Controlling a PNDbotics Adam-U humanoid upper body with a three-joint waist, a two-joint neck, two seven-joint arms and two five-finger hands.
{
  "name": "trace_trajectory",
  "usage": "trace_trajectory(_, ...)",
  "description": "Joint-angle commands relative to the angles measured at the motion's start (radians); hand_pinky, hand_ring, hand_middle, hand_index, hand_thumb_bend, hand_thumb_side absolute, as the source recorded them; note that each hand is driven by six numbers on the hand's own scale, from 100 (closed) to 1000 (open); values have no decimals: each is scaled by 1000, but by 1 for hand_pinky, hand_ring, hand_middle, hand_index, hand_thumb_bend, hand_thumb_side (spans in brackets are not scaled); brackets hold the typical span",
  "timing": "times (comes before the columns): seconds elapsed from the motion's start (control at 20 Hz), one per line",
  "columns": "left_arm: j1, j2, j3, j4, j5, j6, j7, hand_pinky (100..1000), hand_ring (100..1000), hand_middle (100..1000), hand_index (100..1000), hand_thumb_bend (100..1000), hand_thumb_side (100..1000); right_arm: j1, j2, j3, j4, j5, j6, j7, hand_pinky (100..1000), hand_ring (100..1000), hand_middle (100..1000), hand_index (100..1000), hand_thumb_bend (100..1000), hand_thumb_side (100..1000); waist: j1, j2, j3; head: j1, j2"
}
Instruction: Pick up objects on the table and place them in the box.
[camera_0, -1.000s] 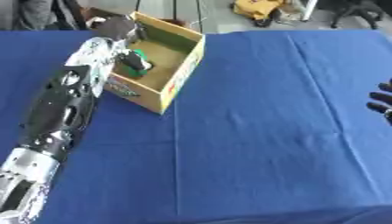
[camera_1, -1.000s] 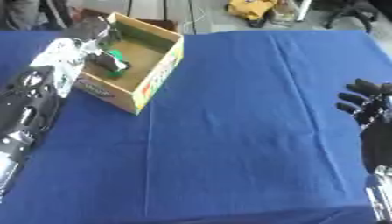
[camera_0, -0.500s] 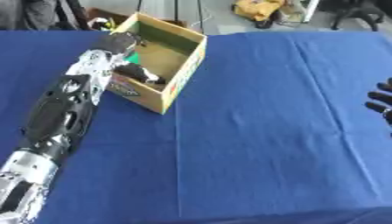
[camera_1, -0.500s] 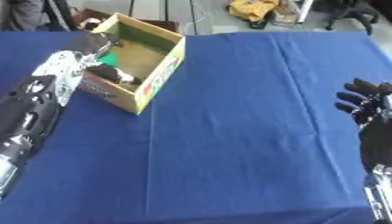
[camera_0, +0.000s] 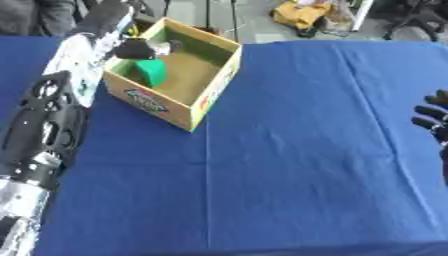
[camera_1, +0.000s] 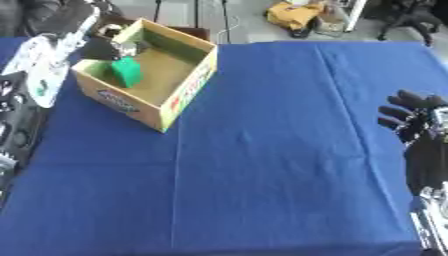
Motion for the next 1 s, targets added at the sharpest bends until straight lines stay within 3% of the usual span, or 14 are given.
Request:
trace_trajectory(0.05,33,25,33,-96,51,-33,50,654,700,669,741,738,890,-6,-22,-17,-11,5,-3,-8,744,750,737,816,100,1000,0,-17,9,-12,-3)
trace_trajectory(0.2,106,-2,51,-169,96,-3,96,639,686,657,736,734,913,-10,-24,-22,-12,5,-4,-13,744,750,737,816,100,1000,0,-12,27,-25,-9)
trace_trajectory(0.55,280,-30,27,-338,203,94,193,616,655,641,736,744,943,-12,-29,-21,-12,5,-3,-15,744,750,737,817,100,1000,2,-18,42,-29,-7)
trace_trajectory(1.0,499,-25,-16,-560,340,230,164,601,633,618,728,725,939,-7,-22,-14,-9,5,0,-9,744,750,737,818,100,1000,-4,-22,40,-27,-2)
